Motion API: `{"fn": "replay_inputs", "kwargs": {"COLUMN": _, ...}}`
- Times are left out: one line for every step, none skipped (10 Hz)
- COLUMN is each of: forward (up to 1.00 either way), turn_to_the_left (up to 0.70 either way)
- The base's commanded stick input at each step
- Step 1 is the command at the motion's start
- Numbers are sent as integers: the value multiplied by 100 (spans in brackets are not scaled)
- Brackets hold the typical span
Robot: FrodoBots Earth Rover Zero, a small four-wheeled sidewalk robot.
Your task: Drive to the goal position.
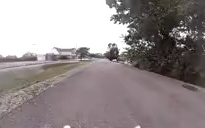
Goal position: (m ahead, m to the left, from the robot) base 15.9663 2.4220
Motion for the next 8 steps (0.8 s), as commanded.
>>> {"fn": "replay_inputs", "kwargs": {"forward": 70, "turn_to_the_left": 0}}
{"fn": "replay_inputs", "kwargs": {"forward": 70, "turn_to_the_left": 0}}
{"fn": "replay_inputs", "kwargs": {"forward": 70, "turn_to_the_left": 0}}
{"fn": "replay_inputs", "kwargs": {"forward": 70, "turn_to_the_left": 0}}
{"fn": "replay_inputs", "kwargs": {"forward": 70, "turn_to_the_left": 3}}
{"fn": "replay_inputs", "kwargs": {"forward": 70, "turn_to_the_left": 28}}
{"fn": "replay_inputs", "kwargs": {"forward": 70, "turn_to_the_left": 35}}
{"fn": "replay_inputs", "kwargs": {"forward": 70, "turn_to_the_left": 7}}
